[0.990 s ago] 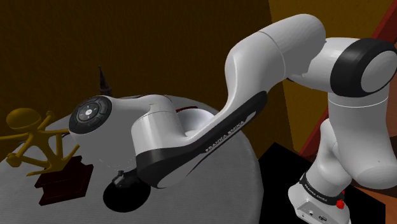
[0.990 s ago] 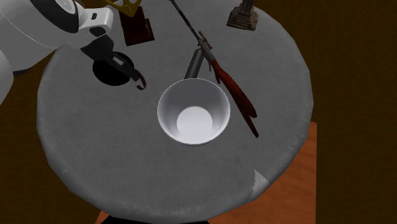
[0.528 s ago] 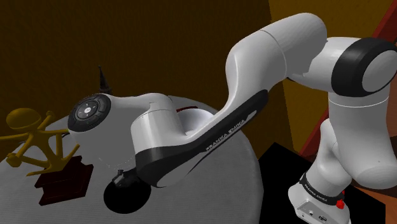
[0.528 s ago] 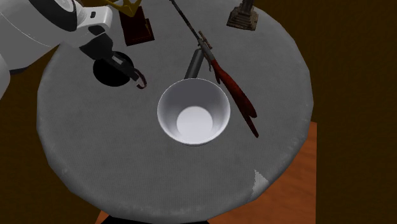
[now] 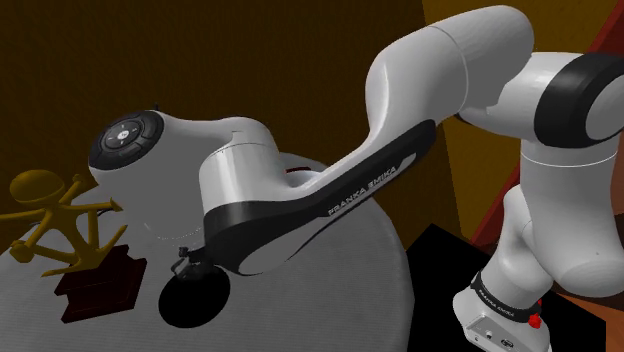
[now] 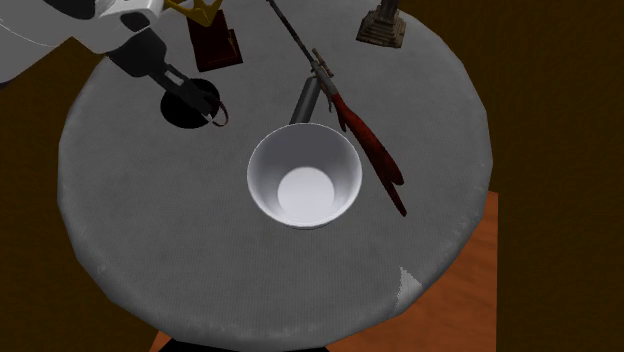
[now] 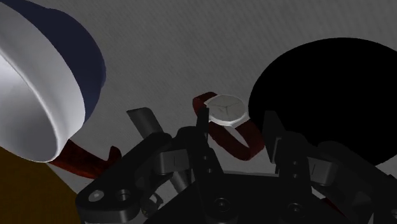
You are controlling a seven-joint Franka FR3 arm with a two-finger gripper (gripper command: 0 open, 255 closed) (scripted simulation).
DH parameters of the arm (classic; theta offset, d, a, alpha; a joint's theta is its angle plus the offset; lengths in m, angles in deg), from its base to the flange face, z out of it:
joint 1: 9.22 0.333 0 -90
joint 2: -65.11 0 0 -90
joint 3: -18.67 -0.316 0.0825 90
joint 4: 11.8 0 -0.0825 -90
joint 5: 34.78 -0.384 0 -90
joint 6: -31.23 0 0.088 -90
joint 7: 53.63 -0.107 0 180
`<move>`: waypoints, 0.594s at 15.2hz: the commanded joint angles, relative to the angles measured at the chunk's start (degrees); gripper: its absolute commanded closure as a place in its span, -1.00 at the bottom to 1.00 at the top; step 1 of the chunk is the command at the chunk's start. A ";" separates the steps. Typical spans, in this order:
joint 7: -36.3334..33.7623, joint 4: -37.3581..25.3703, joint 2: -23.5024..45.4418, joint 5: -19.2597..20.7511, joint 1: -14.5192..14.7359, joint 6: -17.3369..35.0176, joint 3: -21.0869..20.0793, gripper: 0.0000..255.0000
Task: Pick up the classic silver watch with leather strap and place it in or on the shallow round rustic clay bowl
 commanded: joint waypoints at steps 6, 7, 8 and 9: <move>1.80 -3.70 -1.15 -0.96 0.27 -4.42 -0.38 1.00; 2.05 -4.26 -1.28 -1.08 0.32 -5.06 -0.43 1.00; 2.31 -4.84 -1.41 -1.18 0.37 -5.70 -0.47 1.00; 2.56 -5.43 -1.52 -1.28 0.43 -6.35 -0.51 1.00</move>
